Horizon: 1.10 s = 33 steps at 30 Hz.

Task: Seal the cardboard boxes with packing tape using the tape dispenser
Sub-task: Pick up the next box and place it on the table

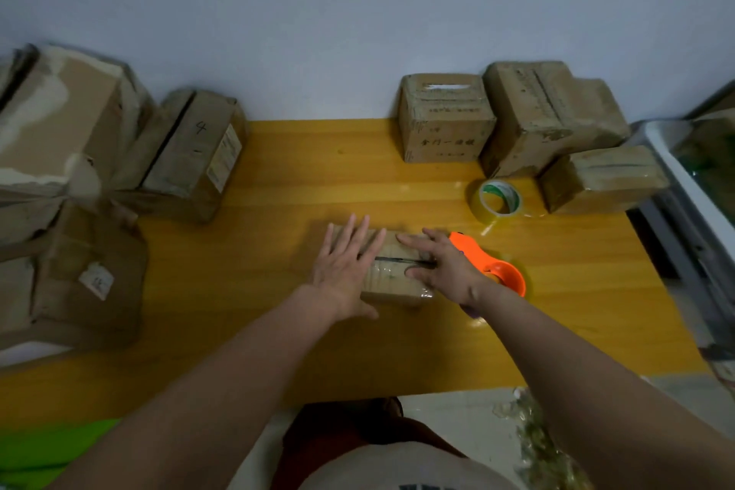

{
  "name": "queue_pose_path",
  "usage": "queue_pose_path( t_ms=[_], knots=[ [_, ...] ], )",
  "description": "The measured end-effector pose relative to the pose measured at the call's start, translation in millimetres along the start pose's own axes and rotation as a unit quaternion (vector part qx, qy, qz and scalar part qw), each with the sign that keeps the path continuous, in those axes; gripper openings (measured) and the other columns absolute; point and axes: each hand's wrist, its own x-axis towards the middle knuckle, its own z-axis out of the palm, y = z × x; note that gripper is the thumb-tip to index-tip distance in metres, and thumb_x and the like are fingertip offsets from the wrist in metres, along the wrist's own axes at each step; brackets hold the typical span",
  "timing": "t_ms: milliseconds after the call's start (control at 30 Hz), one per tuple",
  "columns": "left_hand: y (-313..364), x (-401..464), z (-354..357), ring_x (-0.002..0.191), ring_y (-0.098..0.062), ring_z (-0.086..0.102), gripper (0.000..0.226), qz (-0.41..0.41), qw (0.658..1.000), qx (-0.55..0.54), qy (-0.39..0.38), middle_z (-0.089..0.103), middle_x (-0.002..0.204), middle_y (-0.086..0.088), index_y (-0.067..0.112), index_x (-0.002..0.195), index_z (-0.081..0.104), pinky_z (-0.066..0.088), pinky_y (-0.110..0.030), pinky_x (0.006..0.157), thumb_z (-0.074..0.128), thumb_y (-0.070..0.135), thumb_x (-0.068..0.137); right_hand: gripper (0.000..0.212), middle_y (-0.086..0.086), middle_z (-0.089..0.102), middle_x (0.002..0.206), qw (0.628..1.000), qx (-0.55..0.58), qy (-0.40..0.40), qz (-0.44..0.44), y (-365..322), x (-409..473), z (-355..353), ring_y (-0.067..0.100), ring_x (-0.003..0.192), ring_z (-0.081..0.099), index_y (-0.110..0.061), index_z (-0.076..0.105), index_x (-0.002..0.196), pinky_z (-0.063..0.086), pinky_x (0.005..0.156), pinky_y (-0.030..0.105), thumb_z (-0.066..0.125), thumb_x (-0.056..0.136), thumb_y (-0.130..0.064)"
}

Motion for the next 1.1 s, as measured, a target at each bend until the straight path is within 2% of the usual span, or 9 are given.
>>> queue_pose_path(
  t_ms=[133, 300, 433, 533, 667, 800, 900, 967, 1100],
  knots=[
    [8, 8, -2, 0.147, -0.030, -0.016, 0.111, -0.011, 1.000, 0.025, 0.002, -0.016, 0.161, -0.009, 0.032, 0.149, -0.023, -0.015, -0.054, 0.116, 0.055, 0.070, 0.080, 0.049, 0.013, 0.018, 0.157, 1.000, 0.019, 0.020, -0.004, 8, -9, -4, 0.020, 0.147, 0.012, -0.024, 0.052, 0.137, 0.018, 0.103, 0.014, 0.063, 0.091, -0.013],
    [23, -5, 4, 0.147, -0.034, -0.009, 0.099, -0.018, 1.000, 0.009, -0.006, -0.007, 0.161, -0.012, 0.039, 0.148, -0.021, -0.013, -0.053, 0.116, 0.051, 0.065, 0.086, 0.031, 0.020, 0.059, 0.111, 0.949, -0.035, 0.286, 0.130, 49, -18, -11, 0.036, 0.107, 0.056, -0.001, 0.060, 0.104, 0.042, 0.089, 0.039, 0.062, 0.091, -0.029],
    [28, -10, 13, 0.147, -0.036, -0.013, 0.096, -0.019, 1.000, 0.002, 0.008, -0.012, 0.160, -0.016, 0.038, 0.147, -0.023, -0.012, -0.054, 0.117, 0.049, 0.062, 0.088, 0.061, 0.019, 0.062, 0.111, 0.936, -0.144, 0.198, 0.254, 75, -25, 2, 0.036, 0.108, 0.059, 0.000, 0.053, 0.114, 0.045, 0.089, 0.040, 0.073, 0.079, -0.045],
    [26, -8, 16, 0.146, -0.036, -0.016, 0.094, -0.017, 1.000, -0.005, 0.006, -0.015, 0.159, -0.016, 0.038, 0.147, -0.024, -0.005, -0.055, 0.118, 0.048, 0.061, 0.089, 0.045, 0.014, 0.063, 0.117, 0.936, -0.227, 0.122, 0.240, 78, -28, 7, 0.032, 0.114, 0.058, -0.008, 0.050, 0.121, 0.037, 0.102, 0.038, 0.063, 0.089, -0.037],
    [19, -4, 14, 0.146, -0.035, -0.018, 0.092, 0.000, 1.000, -0.003, 0.012, -0.016, 0.159, -0.015, 0.038, 0.148, -0.022, -0.014, -0.051, 0.117, 0.046, 0.060, 0.090, 0.032, 0.021, 0.065, 0.103, 0.956, -0.134, 0.152, 0.212, 81, -29, -12, 0.038, 0.098, 0.061, -0.001, 0.056, 0.113, 0.045, 0.079, 0.038, 0.063, 0.090, -0.022],
    [10, 3, 10, 0.147, -0.032, -0.017, 0.092, 0.018, 1.000, 0.013, 0.019, -0.016, 0.160, -0.014, 0.033, 0.150, -0.020, -0.018, -0.045, 0.113, 0.046, 0.060, 0.091, 0.006, 0.009, 0.059, 0.077, 0.979, 0.080, 0.128, 0.135, 55, -43, -55, 0.021, 0.070, 0.052, 0.001, 0.062, 0.092, 0.039, 0.055, 0.021, 0.060, 0.090, -0.003],
    [7, 10, 8, 0.148, -0.027, -0.013, 0.102, 0.008, 0.999, 0.012, 0.035, -0.011, 0.162, -0.012, 0.019, 0.152, -0.017, -0.012, -0.043, 0.119, 0.049, 0.063, 0.088, 0.019, 0.002, 0.052, 0.067, 0.969, 0.182, 0.124, 0.111, 27, -48, -75, 0.016, 0.065, 0.046, -0.011, 0.056, 0.074, 0.034, 0.058, 0.026, 0.052, 0.092, -0.004],
    [7, 11, 8, 0.149, -0.024, -0.011, 0.108, -0.004, 0.999, 0.009, 0.042, -0.009, 0.162, -0.010, 0.010, 0.152, -0.014, -0.009, -0.042, 0.120, 0.051, 0.065, 0.085, 0.030, 0.004, 0.049, 0.064, 0.966, 0.196, 0.143, 0.093, 12, -49, -80, 0.018, 0.062, 0.044, -0.009, 0.054, 0.069, 0.031, 0.060, 0.030, 0.052, 0.096, -0.023],
    [9, 9, 12, 0.149, -0.023, -0.011, 0.111, -0.011, 0.999, 0.005, 0.044, -0.009, 0.162, -0.009, 0.007, 0.152, -0.012, -0.010, -0.040, 0.120, 0.053, 0.065, 0.084, 0.076, 0.021, 0.066, 0.074, 0.960, 0.224, 0.154, 0.063, -16, -50, -87, 0.028, 0.065, 0.062, 0.011, 0.064, 0.087, 0.046, 0.063, 0.032, 0.063, 0.073, -0.063]
  ],
)
